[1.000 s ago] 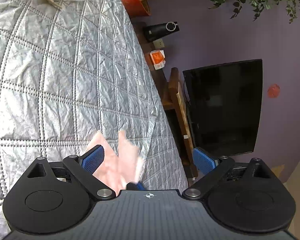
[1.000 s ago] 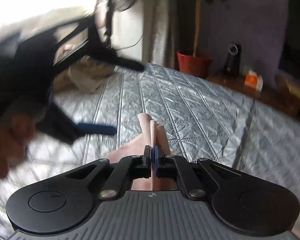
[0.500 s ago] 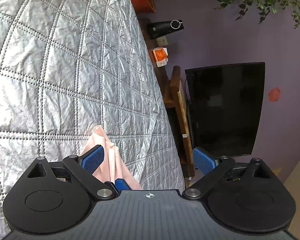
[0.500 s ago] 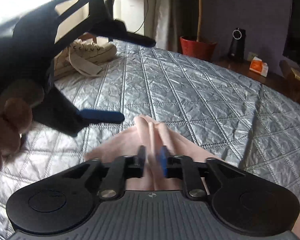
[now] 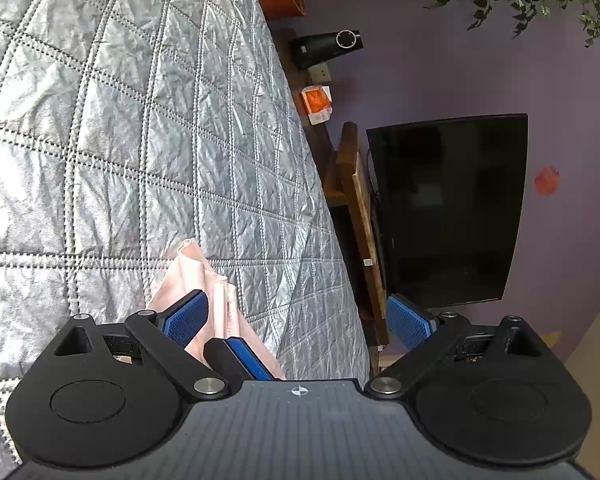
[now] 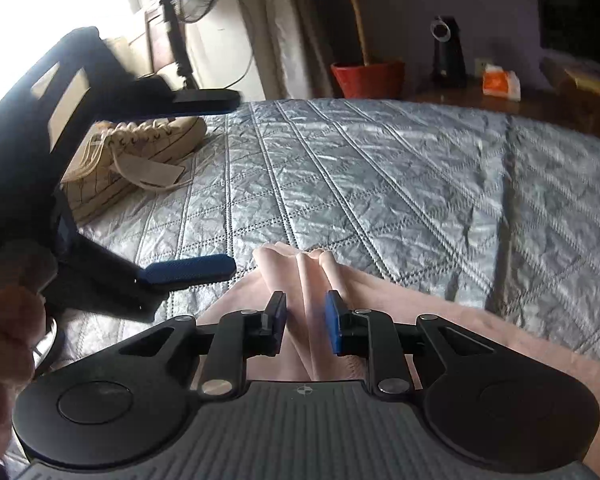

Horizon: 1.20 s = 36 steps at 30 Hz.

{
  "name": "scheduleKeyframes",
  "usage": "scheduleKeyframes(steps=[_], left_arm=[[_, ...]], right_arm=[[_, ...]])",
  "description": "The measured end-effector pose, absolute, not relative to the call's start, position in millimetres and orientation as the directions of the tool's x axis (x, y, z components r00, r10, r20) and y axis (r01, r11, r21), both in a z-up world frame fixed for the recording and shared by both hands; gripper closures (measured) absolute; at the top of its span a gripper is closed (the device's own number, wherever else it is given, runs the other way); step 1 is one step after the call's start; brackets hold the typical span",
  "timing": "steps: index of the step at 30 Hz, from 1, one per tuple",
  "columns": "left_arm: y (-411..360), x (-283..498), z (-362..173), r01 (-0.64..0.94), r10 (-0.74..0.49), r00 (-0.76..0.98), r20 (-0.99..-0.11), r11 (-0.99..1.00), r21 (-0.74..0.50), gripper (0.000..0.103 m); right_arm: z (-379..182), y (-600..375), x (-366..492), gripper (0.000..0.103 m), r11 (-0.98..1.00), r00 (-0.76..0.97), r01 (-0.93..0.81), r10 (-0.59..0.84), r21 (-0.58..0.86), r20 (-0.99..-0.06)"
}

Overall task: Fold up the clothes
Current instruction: 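Hold the pink trouser edge with both grippers and lift it slightly, then open both grippers to release the pink trouser edge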

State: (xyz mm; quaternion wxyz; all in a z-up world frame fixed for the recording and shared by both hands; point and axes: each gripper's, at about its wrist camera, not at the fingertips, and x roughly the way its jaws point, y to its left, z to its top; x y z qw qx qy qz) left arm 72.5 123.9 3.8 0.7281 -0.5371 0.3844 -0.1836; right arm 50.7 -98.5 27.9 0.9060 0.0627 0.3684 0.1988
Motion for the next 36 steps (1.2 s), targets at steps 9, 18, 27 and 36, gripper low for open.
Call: scheduleKeyframes(steps=[9,18,27,36], left_arm=[[121.5,75.8,3.5,-0.151,-0.680,0.631,-0.373,0.364,-0.919,0.005],[118.8,76.9,2.5,-0.148,-0.684,0.626,-0.375,0.368,-0.918,0.005],[125.8,76.7,2.4,-0.157,-0.664,0.645,-0.378,0.369,-0.916,0.005],[146.0,71.8,10.9,-0.176,-0.582,0.711,-0.394,0.395,-0.901,0.005]], right_arm=[[24.8,-113.2,54.6,0.088,0.892,0.636,-0.232,0.440,0.387,-0.634],[31.2,-89.0,44.4,0.099,0.933,0.684,-0.328,0.343,0.148,-0.644],[54.0,-115.2,40.8,0.099,0.895,0.719,-0.320,0.444,0.312,-0.535],[51.5,-100.0,25.4,0.096,0.773,0.558,-0.501,0.632,0.389,-0.537]])
